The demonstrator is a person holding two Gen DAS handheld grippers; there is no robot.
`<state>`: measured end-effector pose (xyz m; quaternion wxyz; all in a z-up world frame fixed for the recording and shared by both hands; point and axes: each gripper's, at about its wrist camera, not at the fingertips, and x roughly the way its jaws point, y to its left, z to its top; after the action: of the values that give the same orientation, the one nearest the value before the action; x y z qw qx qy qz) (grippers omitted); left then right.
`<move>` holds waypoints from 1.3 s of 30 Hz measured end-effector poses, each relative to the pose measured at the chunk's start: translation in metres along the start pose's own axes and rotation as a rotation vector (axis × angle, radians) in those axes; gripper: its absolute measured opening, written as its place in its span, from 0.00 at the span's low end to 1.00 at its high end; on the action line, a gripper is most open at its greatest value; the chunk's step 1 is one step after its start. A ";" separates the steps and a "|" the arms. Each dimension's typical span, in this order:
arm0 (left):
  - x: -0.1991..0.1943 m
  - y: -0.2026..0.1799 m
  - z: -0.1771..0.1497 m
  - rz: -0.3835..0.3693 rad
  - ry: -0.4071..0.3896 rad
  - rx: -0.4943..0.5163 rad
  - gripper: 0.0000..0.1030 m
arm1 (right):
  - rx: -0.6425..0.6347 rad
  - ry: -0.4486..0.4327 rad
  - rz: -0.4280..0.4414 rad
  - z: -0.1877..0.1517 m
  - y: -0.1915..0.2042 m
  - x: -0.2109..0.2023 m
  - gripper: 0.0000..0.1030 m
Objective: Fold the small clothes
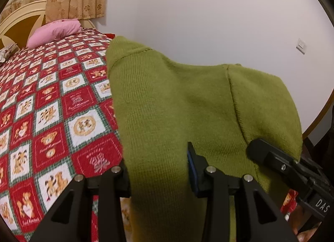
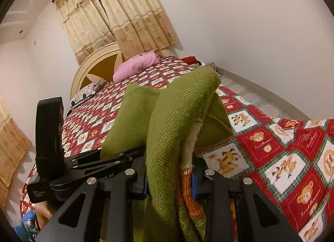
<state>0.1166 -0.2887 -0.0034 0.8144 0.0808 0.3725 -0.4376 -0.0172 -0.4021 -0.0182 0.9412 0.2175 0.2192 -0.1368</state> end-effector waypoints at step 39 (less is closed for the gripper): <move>0.126 0.044 0.032 -0.042 0.169 -0.269 0.72 | 0.297 0.194 -0.114 0.011 -0.126 0.131 0.34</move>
<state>0.2109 -0.3593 -0.0745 0.7742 -0.0004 0.4966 -0.3923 0.0556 -0.5381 -0.1157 0.8640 0.3534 0.2982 -0.1994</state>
